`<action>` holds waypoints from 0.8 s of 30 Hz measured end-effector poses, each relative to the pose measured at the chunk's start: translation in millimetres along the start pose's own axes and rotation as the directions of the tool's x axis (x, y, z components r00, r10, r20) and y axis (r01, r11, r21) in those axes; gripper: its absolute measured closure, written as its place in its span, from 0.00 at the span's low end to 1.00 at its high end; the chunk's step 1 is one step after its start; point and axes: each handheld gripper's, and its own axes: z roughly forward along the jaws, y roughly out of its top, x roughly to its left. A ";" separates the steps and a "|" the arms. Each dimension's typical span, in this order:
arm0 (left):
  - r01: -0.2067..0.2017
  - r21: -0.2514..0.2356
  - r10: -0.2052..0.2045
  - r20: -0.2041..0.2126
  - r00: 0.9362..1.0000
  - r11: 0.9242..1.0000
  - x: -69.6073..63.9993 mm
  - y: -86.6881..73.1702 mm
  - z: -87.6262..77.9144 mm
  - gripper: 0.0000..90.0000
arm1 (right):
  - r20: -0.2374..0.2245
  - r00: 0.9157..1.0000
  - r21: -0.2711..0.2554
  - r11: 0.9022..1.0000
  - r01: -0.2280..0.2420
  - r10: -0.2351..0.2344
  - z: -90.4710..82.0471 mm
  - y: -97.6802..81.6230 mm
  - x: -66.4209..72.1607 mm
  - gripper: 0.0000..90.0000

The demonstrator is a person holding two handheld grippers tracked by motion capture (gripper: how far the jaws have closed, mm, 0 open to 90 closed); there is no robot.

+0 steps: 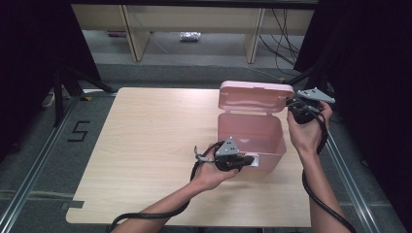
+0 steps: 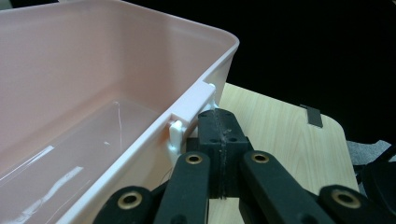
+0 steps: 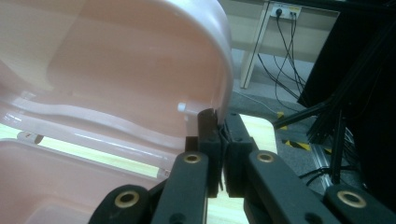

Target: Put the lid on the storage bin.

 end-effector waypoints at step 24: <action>-0.006 -0.091 0.005 -0.014 1.000 0.996 1.6 15.2 -22.5 0.95 | 0.013 1.000 -0.017 1.000 0.012 -0.012 -3.7 -6.0 2.9 0.99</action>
